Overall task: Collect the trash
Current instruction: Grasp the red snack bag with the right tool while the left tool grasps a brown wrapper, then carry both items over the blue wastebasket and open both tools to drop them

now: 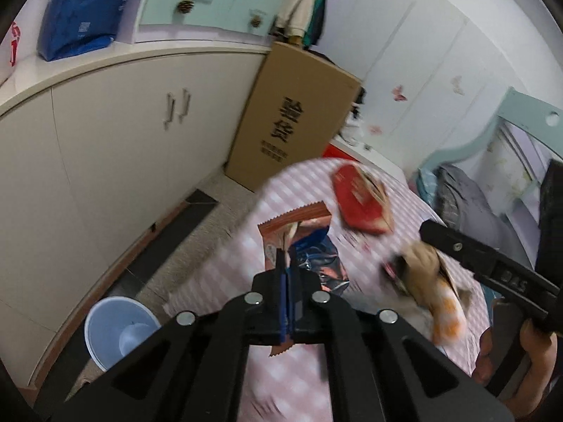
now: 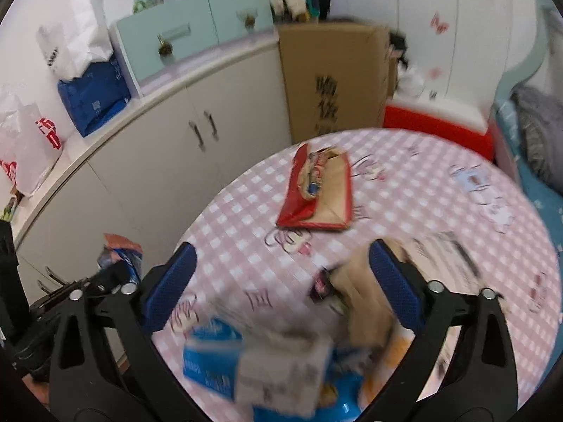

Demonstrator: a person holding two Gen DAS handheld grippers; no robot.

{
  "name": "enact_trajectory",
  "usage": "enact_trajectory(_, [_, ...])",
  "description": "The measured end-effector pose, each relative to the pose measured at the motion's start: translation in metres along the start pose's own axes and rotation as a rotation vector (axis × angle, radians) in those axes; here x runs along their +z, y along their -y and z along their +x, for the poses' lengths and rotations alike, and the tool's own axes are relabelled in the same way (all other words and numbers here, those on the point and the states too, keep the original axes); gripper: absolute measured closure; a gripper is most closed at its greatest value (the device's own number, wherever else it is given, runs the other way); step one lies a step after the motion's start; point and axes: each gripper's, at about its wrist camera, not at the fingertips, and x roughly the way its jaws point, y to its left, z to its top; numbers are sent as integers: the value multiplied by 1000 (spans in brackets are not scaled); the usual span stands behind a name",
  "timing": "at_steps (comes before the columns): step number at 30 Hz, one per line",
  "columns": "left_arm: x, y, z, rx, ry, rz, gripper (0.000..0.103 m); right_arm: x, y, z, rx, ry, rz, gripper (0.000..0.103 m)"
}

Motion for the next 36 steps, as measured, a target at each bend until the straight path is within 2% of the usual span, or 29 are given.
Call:
enact_trajectory(4, [22, -15, 13, 48, 8, -15, 102, 29, 8, 47, -47, -82, 39, 25])
enact_trajectory(6, [30, -26, 21, 62, 4, -30, 102, 38, 13, 68, -80, -120, 51, 36])
enact_trajectory(9, [32, -41, 27, 81, 3, -40, 102, 45, 16, 94, -125, -171, 50, 40])
enact_trajectory(10, [33, -46, 29, 84, 0, -46, 102, 45, 16, 98, -131, -180, 49, 45])
enact_trajectory(11, [32, -51, 29, 87, 0, -50, 102, 45, 16, 104, -140, -190, 43, 56])
enact_trajectory(12, [32, -56, 29, 91, 0, -55, 102, 46, 14, 106, -163, -188, 25, 74])
enact_trajectory(13, [32, -60, 29, 95, -1, -57, 102, 46, 12, 108, -179, -193, 12, 80])
enact_trajectory(16, [30, -76, 28, 96, -6, -73, 102, 47, 7, 106, -154, -193, -13, 83])
enact_trajectory(19, [27, -89, 19, 100, -1, -96, 102, 45, -12, 94, -156, -143, -62, 84])
enact_trajectory(24, [19, -116, -3, 125, 12, -134, 102, 31, -80, 60, -36, -81, -167, 84])
enact_trajectory(27, [9, -139, -16, 151, 16, -164, 102, 9, -134, 52, 67, -73, -230, 84])
enact_trajectory(30, [-8, -171, -24, 189, 5, -206, 102, -22, -184, 56, 123, -78, -295, 84])
enact_trajectory(33, [-31, -210, -21, 246, -27, -270, 102, -57, -223, 77, 179, -119, -304, 84])
enact_trajectory(36, [-59, -247, -6, 296, -90, -321, 102, -101, -251, 114, 177, -188, -323, 84])
